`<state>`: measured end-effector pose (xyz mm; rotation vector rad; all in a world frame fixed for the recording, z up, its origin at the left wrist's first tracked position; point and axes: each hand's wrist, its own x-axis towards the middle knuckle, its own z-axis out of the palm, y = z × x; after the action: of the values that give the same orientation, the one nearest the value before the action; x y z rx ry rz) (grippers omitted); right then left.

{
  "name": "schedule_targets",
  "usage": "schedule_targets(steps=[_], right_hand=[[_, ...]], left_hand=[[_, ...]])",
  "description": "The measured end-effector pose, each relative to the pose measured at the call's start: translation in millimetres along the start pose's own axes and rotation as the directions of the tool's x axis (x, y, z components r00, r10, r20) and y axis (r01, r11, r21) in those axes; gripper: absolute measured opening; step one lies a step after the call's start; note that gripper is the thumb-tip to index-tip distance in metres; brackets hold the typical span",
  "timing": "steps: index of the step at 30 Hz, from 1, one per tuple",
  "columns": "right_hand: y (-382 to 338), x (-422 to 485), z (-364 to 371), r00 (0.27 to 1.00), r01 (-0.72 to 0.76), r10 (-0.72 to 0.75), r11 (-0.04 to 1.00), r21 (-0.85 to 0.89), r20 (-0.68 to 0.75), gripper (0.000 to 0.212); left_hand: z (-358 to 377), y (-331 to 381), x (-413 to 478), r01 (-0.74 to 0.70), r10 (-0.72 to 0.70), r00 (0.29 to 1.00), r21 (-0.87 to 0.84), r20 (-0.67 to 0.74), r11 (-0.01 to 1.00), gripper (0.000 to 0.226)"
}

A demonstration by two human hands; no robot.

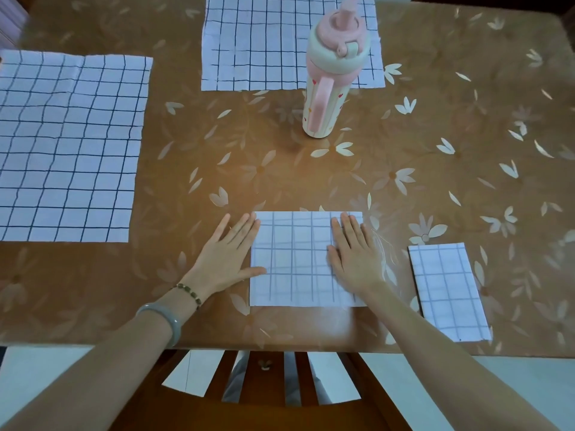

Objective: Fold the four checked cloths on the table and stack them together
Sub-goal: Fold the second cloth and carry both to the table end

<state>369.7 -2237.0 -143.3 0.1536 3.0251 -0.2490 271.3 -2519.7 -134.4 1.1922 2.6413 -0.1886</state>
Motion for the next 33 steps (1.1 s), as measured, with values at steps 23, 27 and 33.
schedule_targets(steps=[23, 27, 33], right_hand=[[-5, 1, -6, 0.998, -0.023, 0.026, 0.998, -0.059, 0.05, 0.058], [-6, 1, -7, 0.998, -0.031, 0.034, 0.998, -0.049, 0.061, 0.058], [-11, 2, -9, 0.995, -0.053, 0.055, 0.998, -0.033, 0.08, 0.059]], left_hand=[[-45, 92, 1, 0.428, -0.71, 0.641, -0.903, 0.291, 0.016, 0.091], [-53, 82, 10, 0.453, -0.731, 0.535, -0.874, 0.424, -0.175, 0.067], [-56, 64, 5, 0.577, -0.623, 0.596, -0.81, 0.506, -0.105, 0.005]])
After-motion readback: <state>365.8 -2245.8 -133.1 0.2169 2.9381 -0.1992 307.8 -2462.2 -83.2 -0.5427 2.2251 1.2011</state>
